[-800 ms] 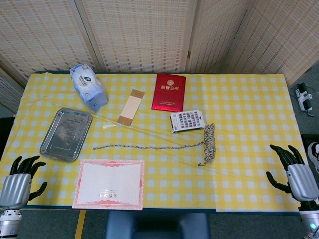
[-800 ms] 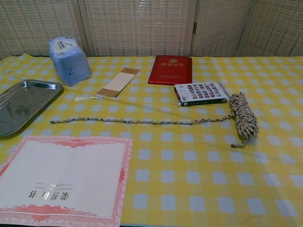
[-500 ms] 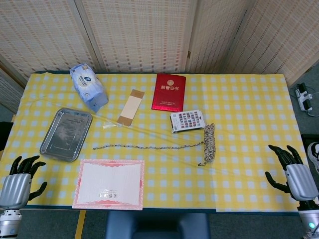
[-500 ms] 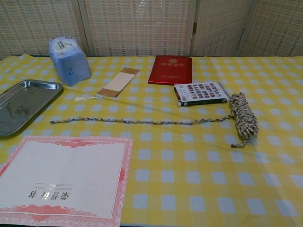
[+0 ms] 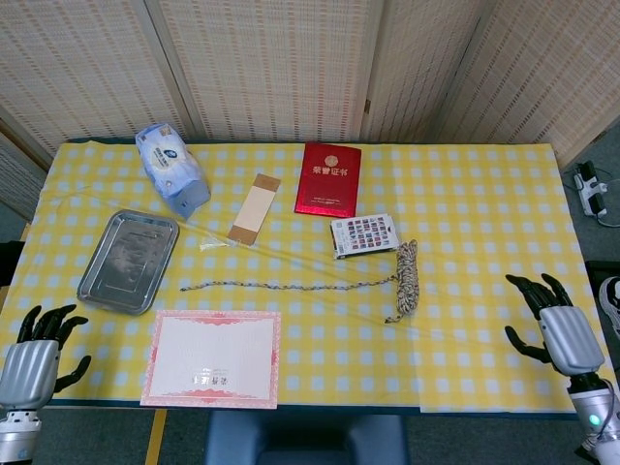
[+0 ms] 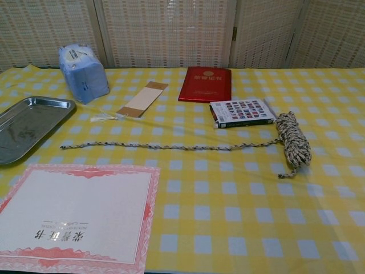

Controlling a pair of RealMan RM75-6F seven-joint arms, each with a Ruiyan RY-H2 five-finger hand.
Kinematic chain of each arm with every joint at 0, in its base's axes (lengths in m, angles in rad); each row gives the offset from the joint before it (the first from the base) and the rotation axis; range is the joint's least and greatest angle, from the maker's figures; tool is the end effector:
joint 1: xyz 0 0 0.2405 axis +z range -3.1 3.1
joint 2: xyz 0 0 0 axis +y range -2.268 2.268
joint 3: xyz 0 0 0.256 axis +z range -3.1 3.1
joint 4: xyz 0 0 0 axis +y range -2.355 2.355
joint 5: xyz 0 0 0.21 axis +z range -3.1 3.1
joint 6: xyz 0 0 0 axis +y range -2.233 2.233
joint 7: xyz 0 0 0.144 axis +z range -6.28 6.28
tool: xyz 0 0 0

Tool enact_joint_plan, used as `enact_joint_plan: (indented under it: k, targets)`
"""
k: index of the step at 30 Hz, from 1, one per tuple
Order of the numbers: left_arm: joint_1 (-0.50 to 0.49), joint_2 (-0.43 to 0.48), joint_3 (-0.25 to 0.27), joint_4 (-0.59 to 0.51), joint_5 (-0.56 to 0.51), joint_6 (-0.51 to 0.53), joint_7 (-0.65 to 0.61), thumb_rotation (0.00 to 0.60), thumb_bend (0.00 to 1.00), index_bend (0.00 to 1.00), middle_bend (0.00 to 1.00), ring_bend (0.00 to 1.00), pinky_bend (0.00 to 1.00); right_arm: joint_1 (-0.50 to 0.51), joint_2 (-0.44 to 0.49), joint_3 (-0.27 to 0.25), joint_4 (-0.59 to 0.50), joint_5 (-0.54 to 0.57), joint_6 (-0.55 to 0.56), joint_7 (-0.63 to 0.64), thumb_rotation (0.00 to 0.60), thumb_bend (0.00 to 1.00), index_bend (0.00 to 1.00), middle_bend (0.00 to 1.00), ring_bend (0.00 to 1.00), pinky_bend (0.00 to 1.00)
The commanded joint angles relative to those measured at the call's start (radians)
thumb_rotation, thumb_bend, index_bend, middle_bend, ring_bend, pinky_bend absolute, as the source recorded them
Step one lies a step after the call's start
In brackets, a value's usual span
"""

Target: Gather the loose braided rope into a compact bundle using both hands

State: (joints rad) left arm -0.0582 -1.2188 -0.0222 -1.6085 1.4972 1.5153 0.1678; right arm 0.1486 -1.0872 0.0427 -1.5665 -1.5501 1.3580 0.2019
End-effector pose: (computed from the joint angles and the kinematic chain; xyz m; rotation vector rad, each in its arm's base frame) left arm -0.3075 0.1664 0.1278 -1.3955 -0.8675 -0.8300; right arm -0.3129 -0.1994 0.1540 1.4808 -1.0465 0.9722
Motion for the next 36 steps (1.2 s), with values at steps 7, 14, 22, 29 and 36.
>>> enact_joint_plan:
  k: [7, 14, 22, 29, 36]
  targets:
    - [0.006, 0.004, 0.003, -0.004, -0.004, 0.002, 0.004, 0.600, 0.32, 0.33, 0.21, 0.19, 0.10, 0.197, -0.073, 0.061, 0.107, 0.096, -0.284, -0.134, 0.600, 0.40, 0.12, 0.18, 0.16, 0.07]
    - [0.007, 0.002, 0.006, -0.006, -0.004, -0.003, 0.009, 0.600, 0.32, 0.33, 0.21, 0.19, 0.10, 0.350, -0.114, 0.074, 0.187, 0.146, -0.522, -0.187, 0.600, 0.38, 0.00, 0.06, 0.05, 0.02]
    - [0.008, -0.003, 0.007, -0.003, -0.011, -0.010, 0.009, 0.600, 0.32, 0.33, 0.21, 0.19, 0.10, 0.498, -0.165, 0.101, 0.237, 0.186, -0.718, -0.147, 0.600, 0.82, 0.00, 0.09, 0.03, 0.00]
    - [0.009, -0.003, 0.006, 0.002, -0.017, -0.015, 0.008, 0.600, 0.32, 0.33, 0.21, 0.19, 0.10, 0.581, -0.252, 0.106, 0.329, 0.233, -0.814, -0.136, 0.600, 0.98, 0.00, 0.16, 0.05, 0.00]
    - [0.008, -0.003, 0.003, 0.008, -0.025, -0.021, 0.006, 0.600, 0.32, 0.33, 0.21, 0.19, 0.10, 0.615, -0.321, 0.112, 0.393, 0.250, -0.822, -0.104, 0.600, 0.98, 0.00, 0.19, 0.05, 0.00]
